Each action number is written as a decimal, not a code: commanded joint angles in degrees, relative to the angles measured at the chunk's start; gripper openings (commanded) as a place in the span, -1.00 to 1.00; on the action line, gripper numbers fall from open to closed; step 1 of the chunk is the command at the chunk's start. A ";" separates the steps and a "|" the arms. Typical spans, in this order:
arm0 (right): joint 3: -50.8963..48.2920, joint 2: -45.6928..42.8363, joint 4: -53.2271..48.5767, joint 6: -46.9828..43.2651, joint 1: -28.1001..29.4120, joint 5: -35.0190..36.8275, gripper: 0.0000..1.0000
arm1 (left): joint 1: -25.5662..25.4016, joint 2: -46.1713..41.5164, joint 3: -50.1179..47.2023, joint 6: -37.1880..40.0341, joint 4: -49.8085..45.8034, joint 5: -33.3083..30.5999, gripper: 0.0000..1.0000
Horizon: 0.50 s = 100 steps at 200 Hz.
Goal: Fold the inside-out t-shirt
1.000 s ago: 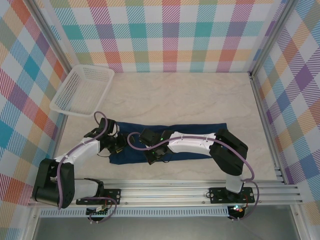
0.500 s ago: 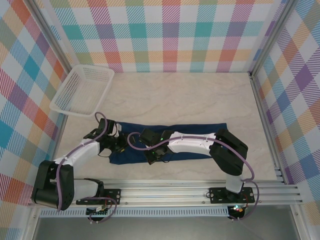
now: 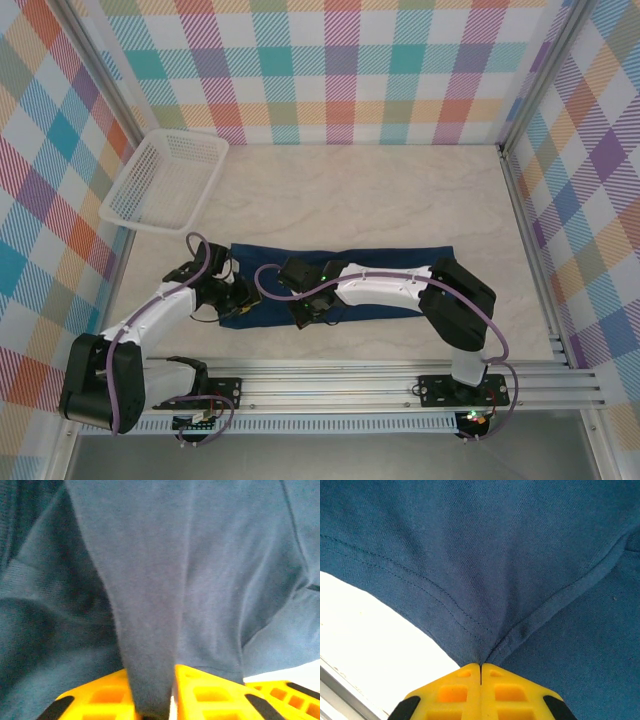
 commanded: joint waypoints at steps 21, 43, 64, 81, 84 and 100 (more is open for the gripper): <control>-1.16 -0.62 2.96 0.11 -0.13 -3.03 -0.93 | -0.58 -0.32 -0.11 -0.59 -5.70 -11.46 -0.82; -1.59 -1.32 3.07 -0.53 -0.13 -3.95 -0.81 | -0.58 0.45 -0.30 -0.67 -5.22 -14.10 -0.58; -1.65 -2.66 1.09 -1.32 -0.13 -3.17 -0.60 | -0.62 1.46 0.43 -0.06 -5.46 -13.98 -0.27; -1.72 -4.66 -0.38 -2.45 -0.14 -1.96 -0.43 | -0.67 0.50 1.68 0.31 -6.18 -14.62 -0.02; -1.70 -5.04 -0.69 -2.65 -0.13 -1.53 -0.41 | -0.67 0.18 1.98 0.42 -6.40 -14.85 0.01; -1.56 -7.23 -1.01 -3.66 -0.77 -0.51 -0.31 | -0.78 -1.98 4.08 1.00 -7.81 -16.96 0.13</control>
